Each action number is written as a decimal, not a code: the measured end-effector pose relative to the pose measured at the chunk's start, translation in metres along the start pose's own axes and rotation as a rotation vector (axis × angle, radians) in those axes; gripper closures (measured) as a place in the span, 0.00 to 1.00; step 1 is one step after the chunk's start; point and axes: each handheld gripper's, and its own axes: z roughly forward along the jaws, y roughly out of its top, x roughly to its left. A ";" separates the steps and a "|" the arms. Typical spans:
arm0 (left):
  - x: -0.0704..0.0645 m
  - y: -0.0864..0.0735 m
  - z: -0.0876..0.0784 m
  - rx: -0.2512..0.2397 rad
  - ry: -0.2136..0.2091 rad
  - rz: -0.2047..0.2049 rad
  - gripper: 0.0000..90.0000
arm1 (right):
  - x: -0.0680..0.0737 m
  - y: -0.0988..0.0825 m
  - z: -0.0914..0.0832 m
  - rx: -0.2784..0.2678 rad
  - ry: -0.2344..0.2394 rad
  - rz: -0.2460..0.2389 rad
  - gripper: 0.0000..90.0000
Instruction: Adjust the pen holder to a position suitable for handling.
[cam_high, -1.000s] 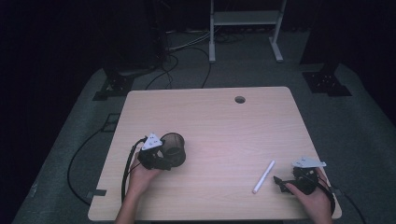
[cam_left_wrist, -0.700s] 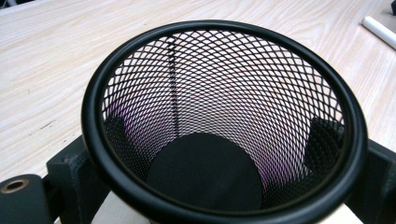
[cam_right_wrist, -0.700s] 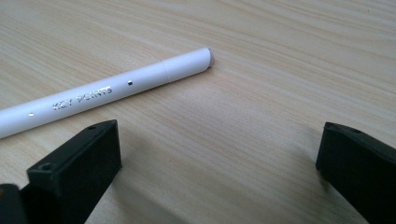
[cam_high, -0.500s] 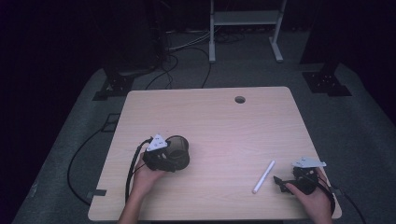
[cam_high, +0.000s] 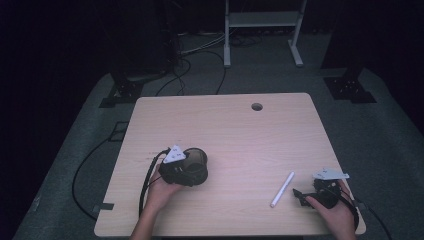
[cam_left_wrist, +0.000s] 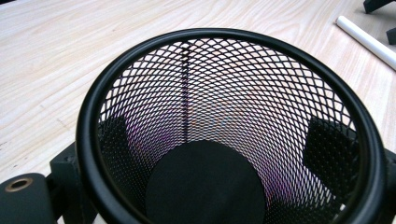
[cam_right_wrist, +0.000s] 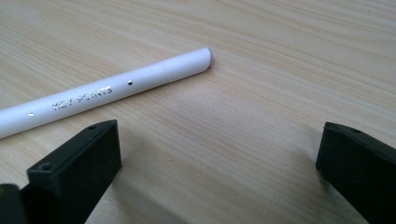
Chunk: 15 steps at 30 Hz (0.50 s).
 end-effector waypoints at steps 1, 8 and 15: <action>0.000 0.000 0.000 0.000 0.000 0.000 0.07 | 0.000 0.000 0.000 0.000 0.000 0.000 0.00; -0.006 0.002 0.005 0.006 -0.022 0.016 0.08 | 0.000 0.000 0.000 0.000 0.000 0.001 0.00; -0.012 0.005 0.011 0.009 -0.046 0.027 0.09 | 0.000 0.000 0.000 0.000 0.000 0.001 0.00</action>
